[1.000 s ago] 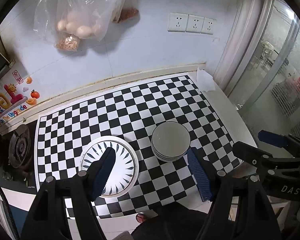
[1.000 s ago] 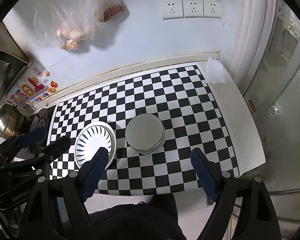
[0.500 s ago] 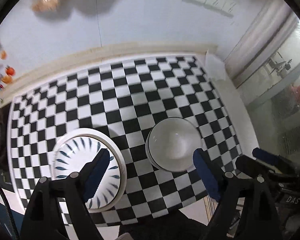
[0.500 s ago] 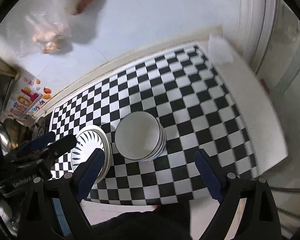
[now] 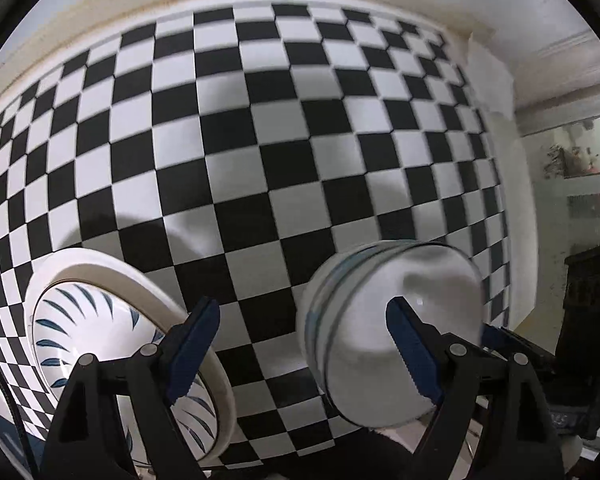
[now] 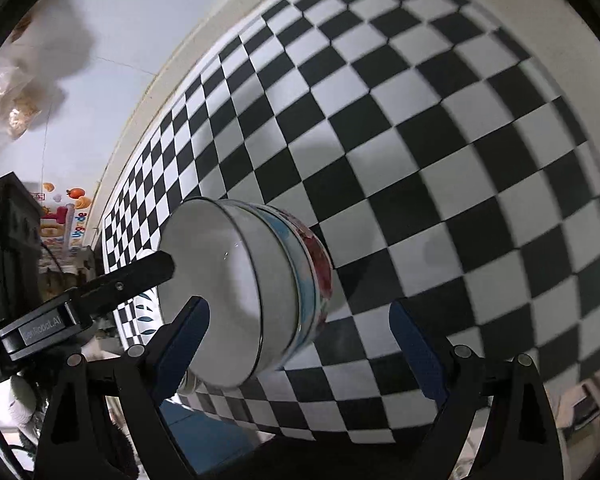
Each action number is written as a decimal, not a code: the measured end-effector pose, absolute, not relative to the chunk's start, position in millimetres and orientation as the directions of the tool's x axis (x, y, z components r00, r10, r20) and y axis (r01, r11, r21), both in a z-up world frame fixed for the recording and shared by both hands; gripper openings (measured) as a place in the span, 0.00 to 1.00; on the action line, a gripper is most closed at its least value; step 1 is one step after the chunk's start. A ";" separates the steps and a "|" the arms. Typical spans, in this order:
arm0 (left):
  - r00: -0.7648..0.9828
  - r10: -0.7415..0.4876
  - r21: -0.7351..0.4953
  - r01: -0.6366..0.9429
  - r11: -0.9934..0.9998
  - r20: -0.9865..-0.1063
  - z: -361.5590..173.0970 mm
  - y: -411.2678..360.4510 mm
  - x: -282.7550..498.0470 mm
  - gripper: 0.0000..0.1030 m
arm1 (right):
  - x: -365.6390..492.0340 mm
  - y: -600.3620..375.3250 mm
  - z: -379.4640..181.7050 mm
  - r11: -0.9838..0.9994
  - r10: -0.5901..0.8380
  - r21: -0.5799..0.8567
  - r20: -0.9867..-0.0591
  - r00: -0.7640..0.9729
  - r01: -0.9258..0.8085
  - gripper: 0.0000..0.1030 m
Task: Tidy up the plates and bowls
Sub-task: 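Lift the bowl stack with both grippers toward the plate stack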
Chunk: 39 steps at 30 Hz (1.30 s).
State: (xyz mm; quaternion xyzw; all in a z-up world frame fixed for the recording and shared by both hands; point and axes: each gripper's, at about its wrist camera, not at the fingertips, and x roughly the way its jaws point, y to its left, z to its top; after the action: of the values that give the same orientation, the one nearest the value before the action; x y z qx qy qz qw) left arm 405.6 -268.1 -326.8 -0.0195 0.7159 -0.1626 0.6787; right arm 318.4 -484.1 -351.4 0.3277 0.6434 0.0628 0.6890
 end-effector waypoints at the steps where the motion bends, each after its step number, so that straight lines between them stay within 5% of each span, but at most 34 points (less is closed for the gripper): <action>1: -0.101 -0.250 -0.265 0.195 0.944 -0.963 -332.1 -269.5 406.9 0.81 | 320.6 -482.6 -356.4 0.767 0.526 0.546 -0.836 0.159 0.336 0.91; 6: -0.190 -0.297 -0.335 0.213 0.918 -0.936 -355.1 -277.5 409.7 0.74 | 333.2 -471.1 -383.3 0.729 0.590 0.585 -0.800 0.106 0.355 0.87; 8: -0.228 -0.334 -0.378 0.190 0.906 -0.915 -364.1 -277.9 411.1 0.56 | 336.5 -466.7 -392.5 0.719 0.606 0.594 -0.790 0.095 0.360 0.82; 11: -0.256 -0.411 -0.454 0.142 0.880 -0.875 -370.2 -276.2 413.0 0.45 | 340.6 -463.1 -404.0 0.709 0.617 0.597 -0.783 0.081 0.374 0.67; 16: -0.238 -0.415 -0.457 0.165 0.874 -0.878 -366.6 -278.6 412.5 0.45 | 340.0 -470.7 -416.5 0.679 0.634 0.612 -0.767 0.097 0.405 0.54; 39: -0.134 -0.406 -0.425 0.184 0.886 -0.904 -323.7 -260.8 408.1 0.44 | 356.3 -450.4 -389.5 0.700 0.630 0.621 -0.769 0.106 0.353 0.53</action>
State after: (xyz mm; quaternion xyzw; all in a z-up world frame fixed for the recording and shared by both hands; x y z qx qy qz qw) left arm 408.1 -260.8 -323.7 -0.0772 0.7185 -0.2259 0.6533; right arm 356.3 -450.4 -389.5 0.3721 0.6600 0.1077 0.6437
